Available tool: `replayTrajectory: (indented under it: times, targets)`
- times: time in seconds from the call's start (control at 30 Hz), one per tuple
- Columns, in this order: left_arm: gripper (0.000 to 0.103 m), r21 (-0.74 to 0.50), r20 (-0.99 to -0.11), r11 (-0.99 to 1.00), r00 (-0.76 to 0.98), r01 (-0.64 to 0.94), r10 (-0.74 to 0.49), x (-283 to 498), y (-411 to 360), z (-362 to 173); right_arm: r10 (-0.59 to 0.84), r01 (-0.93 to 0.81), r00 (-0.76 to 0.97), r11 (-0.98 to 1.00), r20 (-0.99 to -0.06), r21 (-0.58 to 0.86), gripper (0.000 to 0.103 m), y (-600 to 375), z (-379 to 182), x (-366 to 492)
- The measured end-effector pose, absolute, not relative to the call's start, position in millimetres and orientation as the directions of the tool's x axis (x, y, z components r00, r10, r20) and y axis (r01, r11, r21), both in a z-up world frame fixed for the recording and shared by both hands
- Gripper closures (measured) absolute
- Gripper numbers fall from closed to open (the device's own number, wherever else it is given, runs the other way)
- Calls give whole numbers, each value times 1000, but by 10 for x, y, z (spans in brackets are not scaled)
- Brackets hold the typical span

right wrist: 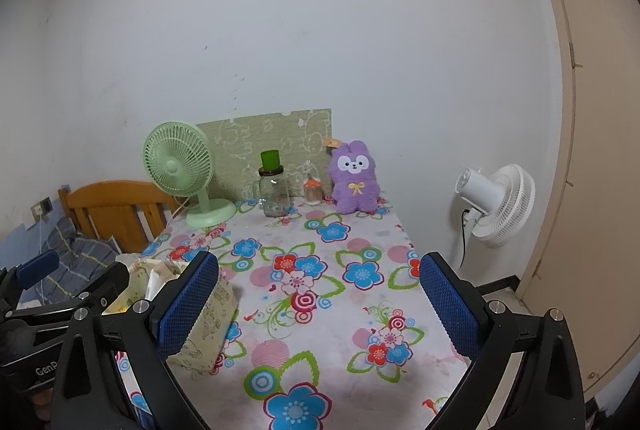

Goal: Organize soft objects

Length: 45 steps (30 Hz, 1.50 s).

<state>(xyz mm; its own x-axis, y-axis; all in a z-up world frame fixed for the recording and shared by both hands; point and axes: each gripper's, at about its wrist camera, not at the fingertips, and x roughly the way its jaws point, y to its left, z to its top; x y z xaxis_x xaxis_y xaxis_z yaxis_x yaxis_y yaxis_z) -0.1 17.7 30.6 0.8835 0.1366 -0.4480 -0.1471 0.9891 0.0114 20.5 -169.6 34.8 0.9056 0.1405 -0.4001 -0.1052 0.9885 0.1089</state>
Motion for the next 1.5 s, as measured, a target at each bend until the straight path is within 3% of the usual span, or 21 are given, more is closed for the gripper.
replayTrajectory:
  times: [1.5]
  targets:
    - [0, 16, -467, 988, 873, -153, 143, 38, 153, 262, 138, -99, 901, 989, -412, 113, 1, -1672, 315, 230]
